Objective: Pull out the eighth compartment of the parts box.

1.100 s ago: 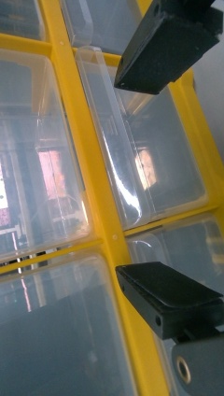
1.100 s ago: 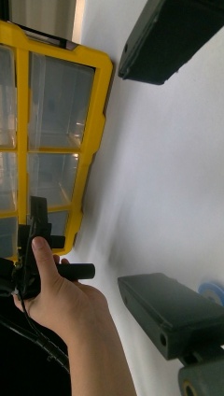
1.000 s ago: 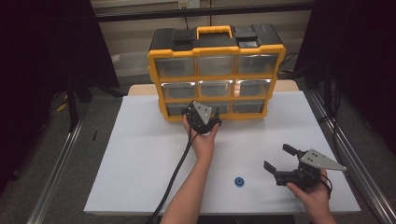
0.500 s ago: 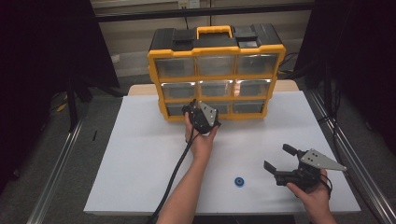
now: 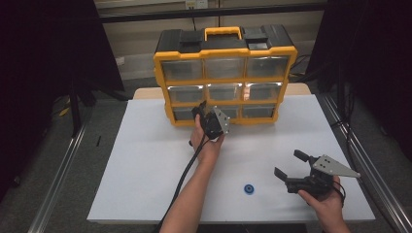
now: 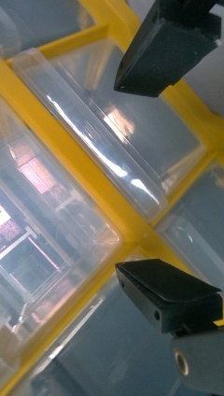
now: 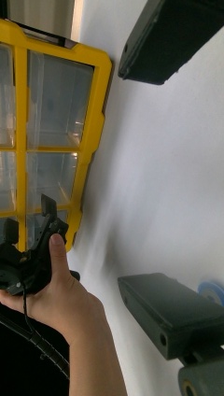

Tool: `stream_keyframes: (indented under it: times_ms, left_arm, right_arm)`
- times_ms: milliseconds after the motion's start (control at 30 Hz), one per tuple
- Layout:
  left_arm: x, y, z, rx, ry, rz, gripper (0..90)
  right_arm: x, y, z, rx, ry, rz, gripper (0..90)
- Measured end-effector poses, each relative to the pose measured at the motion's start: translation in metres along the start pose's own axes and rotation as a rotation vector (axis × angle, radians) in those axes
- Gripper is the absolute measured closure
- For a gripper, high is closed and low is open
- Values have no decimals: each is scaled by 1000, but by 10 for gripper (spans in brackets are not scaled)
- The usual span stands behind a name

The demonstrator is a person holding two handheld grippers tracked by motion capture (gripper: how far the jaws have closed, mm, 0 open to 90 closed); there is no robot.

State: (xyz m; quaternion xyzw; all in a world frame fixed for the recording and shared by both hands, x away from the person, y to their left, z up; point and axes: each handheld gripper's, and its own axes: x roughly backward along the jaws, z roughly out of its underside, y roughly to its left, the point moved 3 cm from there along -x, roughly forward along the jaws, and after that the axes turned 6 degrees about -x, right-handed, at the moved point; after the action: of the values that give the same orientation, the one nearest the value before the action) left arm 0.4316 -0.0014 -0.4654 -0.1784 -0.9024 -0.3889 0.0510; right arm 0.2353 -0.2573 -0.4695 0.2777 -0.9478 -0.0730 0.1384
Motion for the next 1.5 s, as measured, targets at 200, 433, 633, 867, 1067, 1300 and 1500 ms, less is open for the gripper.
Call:
stream_keyframes:
  times_ms: [200, 433, 633, 867, 1067, 1300, 1500]
  left_arm:
    - [0, 0, -1, -91, 12, -24, 169]
    - [-1, 1, -2, -173, 36, -36, 258]
    - [-4, 2, -3, -192, 27, -43, 317]
    - [-3, 1, -5, -246, 39, -70, 375]
    - [-4, 0, -5, -255, 34, -81, 412]
    - [-2, 1, -7, -270, 26, -90, 453]
    - [-1, 1, -7, -275, 23, -80, 471]
  right_arm:
    - [0, 0, 0, 0, 2, 1, 18]
    - [0, 0, 0, 2, 1, 2, 18]
    - [0, -1, 0, 1, 2, 3, 18]
    - [0, 0, 0, 2, 1, 3, 19]
    - [0, -1, 0, 4, 2, 4, 19]
    - [0, 0, 0, 6, 2, 1, 19]
    - [0, 0, 0, 4, 2, 1, 19]
